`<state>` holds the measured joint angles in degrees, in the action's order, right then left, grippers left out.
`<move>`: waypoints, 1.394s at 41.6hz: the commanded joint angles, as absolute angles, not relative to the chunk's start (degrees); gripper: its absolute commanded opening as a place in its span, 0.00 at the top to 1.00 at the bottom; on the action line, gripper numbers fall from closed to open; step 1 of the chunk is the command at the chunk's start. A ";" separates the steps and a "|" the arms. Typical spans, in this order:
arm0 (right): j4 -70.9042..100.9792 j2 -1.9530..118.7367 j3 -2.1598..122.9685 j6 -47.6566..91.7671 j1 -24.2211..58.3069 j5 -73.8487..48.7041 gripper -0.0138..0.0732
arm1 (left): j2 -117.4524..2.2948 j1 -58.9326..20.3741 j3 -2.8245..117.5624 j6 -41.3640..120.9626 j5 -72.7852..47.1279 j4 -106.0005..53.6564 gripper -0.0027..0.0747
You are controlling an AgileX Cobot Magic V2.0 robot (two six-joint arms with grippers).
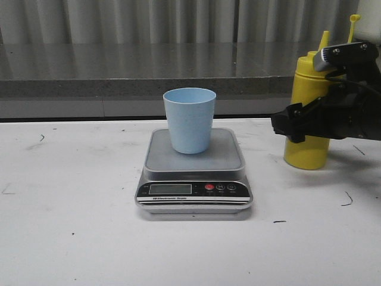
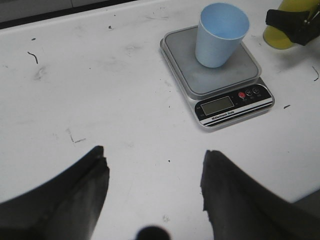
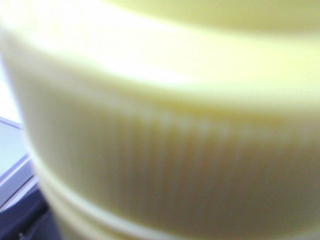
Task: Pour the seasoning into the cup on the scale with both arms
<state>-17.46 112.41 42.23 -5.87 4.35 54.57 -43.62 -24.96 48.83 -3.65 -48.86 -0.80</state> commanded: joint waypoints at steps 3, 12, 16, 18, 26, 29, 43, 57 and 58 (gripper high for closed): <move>-16.88 106.77 40.17 -5.41 4.02 59.27 0.09 | -43.47 -24.93 50.28 -3.70 -45.11 -1.43 0.45; -12.64 99.42 32.67 -5.41 4.02 56.47 0.09 | -43.47 -24.93 50.28 -3.70 -45.11 -1.43 0.45; -11.05 95.12 30.34 -5.41 4.13 50.33 0.09 | -43.47 -24.93 50.28 -3.70 -45.11 -1.43 0.45; -11.05 92.23 29.84 -5.54 4.56 45.27 0.09 | -43.47 -24.93 50.28 -3.70 -45.11 -1.43 0.45; -11.11 79.48 31.02 -11.46 8.14 15.90 0.09 | -43.47 -24.93 50.28 -3.70 -45.01 -1.43 0.45; -11.11 74.91 31.96 -15.06 9.12 4.78 0.09 | -43.47 -24.93 50.28 -3.70 -44.92 -1.43 0.45; -6.28 55.52 41.92 -9.94 15.88 -39.09 0.09 | -43.47 -24.93 50.28 -3.70 -44.92 -1.43 0.45; 0.00 36.82 45.00 -3.00 16.31 -51.88 0.09 | -43.47 -24.93 50.28 -3.70 -44.69 -1.43 0.45; 0.00 35.75 45.00 -3.00 16.31 -52.43 0.09 | -43.47 -24.93 50.28 -3.70 -44.69 -1.43 0.45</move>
